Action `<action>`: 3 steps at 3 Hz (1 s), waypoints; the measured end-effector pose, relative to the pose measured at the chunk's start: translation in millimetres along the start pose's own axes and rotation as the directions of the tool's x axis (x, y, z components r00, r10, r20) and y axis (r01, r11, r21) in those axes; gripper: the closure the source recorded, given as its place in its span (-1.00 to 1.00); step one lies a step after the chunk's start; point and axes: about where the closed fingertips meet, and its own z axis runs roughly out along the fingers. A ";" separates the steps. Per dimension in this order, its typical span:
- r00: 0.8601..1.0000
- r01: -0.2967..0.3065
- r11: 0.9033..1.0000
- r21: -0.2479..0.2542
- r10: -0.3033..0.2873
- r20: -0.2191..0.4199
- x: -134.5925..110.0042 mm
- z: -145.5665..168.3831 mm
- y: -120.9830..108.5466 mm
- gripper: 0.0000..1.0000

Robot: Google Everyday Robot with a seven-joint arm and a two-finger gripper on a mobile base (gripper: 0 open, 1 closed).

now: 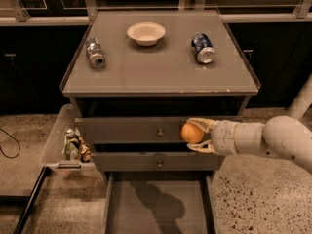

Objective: Pick orange from bottom drawer and place on counter

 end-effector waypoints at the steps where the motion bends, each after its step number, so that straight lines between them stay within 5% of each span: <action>1: 1.000 0.019 1.000 -0.007 -0.019 0.012 -8.5 2.1 -6.2 1.00; 3: 0.999 0.037 0.999 -0.007 -0.037 0.027 -18.4 5.4 -15.8 1.00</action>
Offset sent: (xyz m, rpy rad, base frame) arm 0.0329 0.0984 0.1414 -0.0594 -0.0788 0.2852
